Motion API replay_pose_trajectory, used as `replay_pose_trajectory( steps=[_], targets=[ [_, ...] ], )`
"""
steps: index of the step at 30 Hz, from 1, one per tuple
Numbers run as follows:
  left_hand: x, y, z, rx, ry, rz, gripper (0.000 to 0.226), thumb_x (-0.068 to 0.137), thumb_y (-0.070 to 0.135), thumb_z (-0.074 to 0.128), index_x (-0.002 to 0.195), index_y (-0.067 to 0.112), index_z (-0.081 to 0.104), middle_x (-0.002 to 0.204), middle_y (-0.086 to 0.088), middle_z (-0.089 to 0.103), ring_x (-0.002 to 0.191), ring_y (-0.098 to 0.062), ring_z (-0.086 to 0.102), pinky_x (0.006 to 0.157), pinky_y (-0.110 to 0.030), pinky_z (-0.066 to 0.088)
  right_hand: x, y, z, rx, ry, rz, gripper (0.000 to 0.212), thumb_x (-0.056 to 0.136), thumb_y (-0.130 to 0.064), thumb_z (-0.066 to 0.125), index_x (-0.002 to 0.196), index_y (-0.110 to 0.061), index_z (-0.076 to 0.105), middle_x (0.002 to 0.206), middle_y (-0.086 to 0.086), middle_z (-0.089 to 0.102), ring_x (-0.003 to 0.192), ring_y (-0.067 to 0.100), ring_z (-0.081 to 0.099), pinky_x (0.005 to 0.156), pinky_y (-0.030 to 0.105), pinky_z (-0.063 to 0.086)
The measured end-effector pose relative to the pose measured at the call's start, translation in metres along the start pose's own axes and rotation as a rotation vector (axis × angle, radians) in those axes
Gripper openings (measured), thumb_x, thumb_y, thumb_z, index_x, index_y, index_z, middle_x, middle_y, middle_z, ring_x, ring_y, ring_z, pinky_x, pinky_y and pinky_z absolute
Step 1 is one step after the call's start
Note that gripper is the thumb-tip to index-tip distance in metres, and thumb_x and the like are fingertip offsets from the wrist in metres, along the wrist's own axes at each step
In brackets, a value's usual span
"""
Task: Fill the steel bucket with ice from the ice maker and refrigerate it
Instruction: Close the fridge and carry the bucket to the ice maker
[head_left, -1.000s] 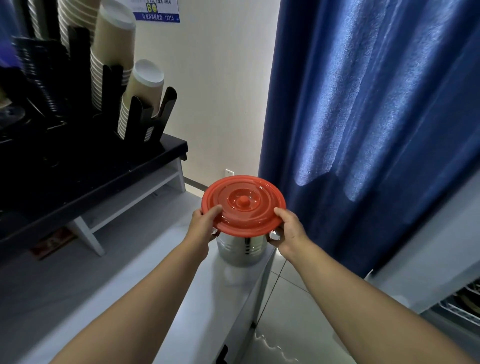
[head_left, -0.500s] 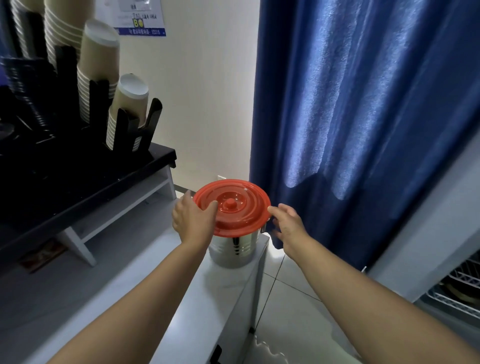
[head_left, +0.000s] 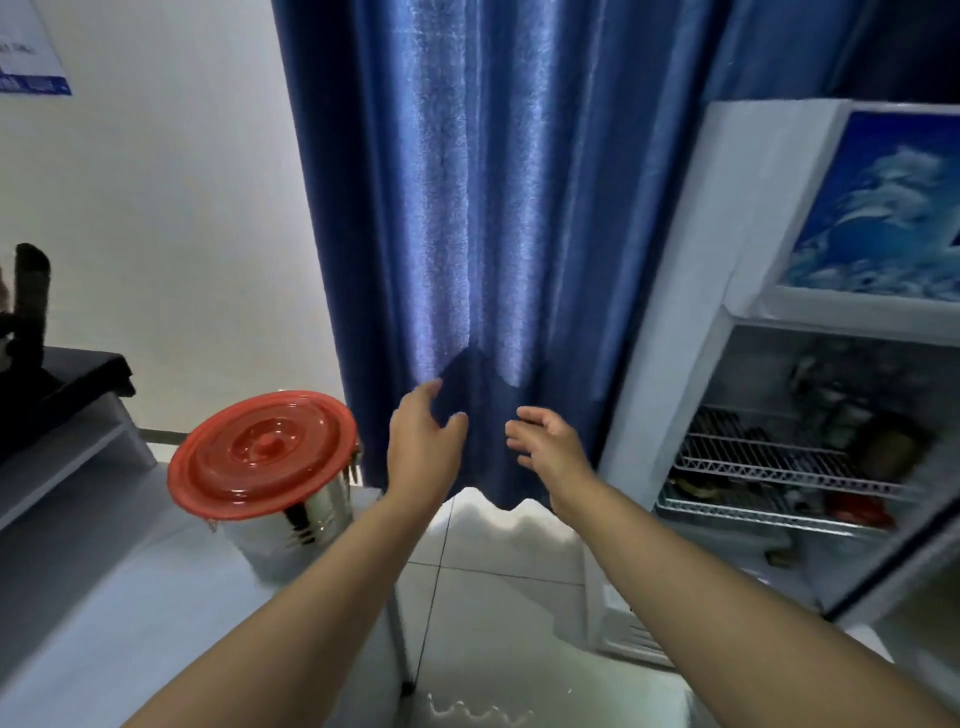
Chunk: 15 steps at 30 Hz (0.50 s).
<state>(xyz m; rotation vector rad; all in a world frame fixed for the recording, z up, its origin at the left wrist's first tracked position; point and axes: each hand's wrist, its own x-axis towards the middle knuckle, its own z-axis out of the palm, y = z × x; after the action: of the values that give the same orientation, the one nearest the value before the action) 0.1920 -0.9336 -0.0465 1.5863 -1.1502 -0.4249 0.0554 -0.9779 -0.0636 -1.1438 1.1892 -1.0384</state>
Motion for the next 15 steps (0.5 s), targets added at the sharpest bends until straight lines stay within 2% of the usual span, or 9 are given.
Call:
replay_pose_trajectory(
  steps=[4,6,8,10,11,13,14,15],
  targets=[
    [-0.018,0.027,0.057,-0.114,-0.193,0.010,0.041,0.083,0.014,0.060,0.124,0.019,0.053,0.114,0.007,0.059,0.099,-0.006,0.059,0.086,-0.025,0.047,-0.010,-0.009,-0.071,-0.027,0.142,-0.037,0.037,0.083,-0.017,0.067,0.118,-0.019,0.055,0.094,-0.003,0.064,0.086,0.008,0.061,0.066,0.019,0.043],
    [-0.027,0.044,0.083,-0.123,-0.249,0.035,0.041,0.083,0.014,0.061,0.123,0.019,0.052,0.112,0.008,0.059,0.088,0.005,0.057,0.074,-0.015,0.044,-0.017,-0.015,-0.106,-0.046,0.217,-0.053,0.036,0.083,-0.013,0.067,0.117,-0.016,0.055,0.091,-0.002,0.062,0.080,0.009,0.060,0.062,0.017,0.043],
    [-0.038,0.062,0.107,-0.136,-0.299,0.047,0.042,0.083,0.014,0.061,0.124,0.020,0.052,0.110,0.010,0.057,0.083,0.010,0.054,0.068,-0.012,0.040,-0.027,-0.022,-0.140,-0.050,0.287,-0.063,0.034,0.084,-0.008,0.066,0.117,-0.010,0.056,0.091,0.003,0.061,0.078,0.011,0.059,0.060,0.015,0.044],
    [-0.051,0.080,0.129,-0.154,-0.351,0.062,0.042,0.083,0.014,0.062,0.123,0.019,0.052,0.108,0.012,0.056,0.082,0.009,0.054,0.069,-0.015,0.041,-0.038,-0.027,-0.171,-0.056,0.353,-0.061,0.035,0.085,-0.004,0.064,0.119,-0.004,0.055,0.096,0.009,0.060,0.081,0.016,0.057,0.067,0.020,0.045],
    [-0.059,0.089,0.139,-0.160,-0.379,0.071,0.041,0.083,0.014,0.062,0.122,0.020,0.052,0.105,0.015,0.056,0.081,0.007,0.054,0.069,-0.014,0.041,-0.045,-0.029,-0.187,-0.066,0.390,-0.063,0.034,0.085,-0.003,0.063,0.118,-0.003,0.055,0.094,0.010,0.060,0.078,0.015,0.057,0.065,0.019,0.045],
    [-0.074,0.108,0.159,-0.170,-0.438,0.090,0.037,0.083,0.012,0.062,0.118,0.022,0.052,0.100,0.016,0.056,0.080,0.004,0.056,0.063,-0.008,0.038,-0.061,-0.035,-0.220,-0.103,0.458,-0.083,0.030,0.085,-0.002,0.062,0.115,-0.007,0.057,0.086,0.003,0.062,0.071,0.009,0.056,0.054,0.012,0.044],
    [-0.081,0.117,0.168,-0.177,-0.468,0.104,0.035,0.083,0.010,0.062,0.114,0.021,0.053,0.099,0.013,0.057,0.079,0.001,0.057,0.062,-0.008,0.039,-0.069,-0.038,-0.235,-0.129,0.481,-0.082,0.029,0.085,-0.003,0.062,0.113,-0.010,0.058,0.085,0.000,0.062,0.073,0.009,0.058,0.054,0.012,0.044],
    [-0.089,0.126,0.178,-0.187,-0.500,0.120,0.031,0.083,0.007,0.062,0.110,0.019,0.054,0.096,0.009,0.059,0.077,-0.003,0.058,0.061,-0.010,0.043,-0.077,-0.039,-0.251,-0.149,0.503,-0.083,0.029,0.085,-0.004,0.062,0.113,-0.011,0.058,0.086,-0.001,0.063,0.076,0.011,0.059,0.061,0.016,0.047]
  ],
)
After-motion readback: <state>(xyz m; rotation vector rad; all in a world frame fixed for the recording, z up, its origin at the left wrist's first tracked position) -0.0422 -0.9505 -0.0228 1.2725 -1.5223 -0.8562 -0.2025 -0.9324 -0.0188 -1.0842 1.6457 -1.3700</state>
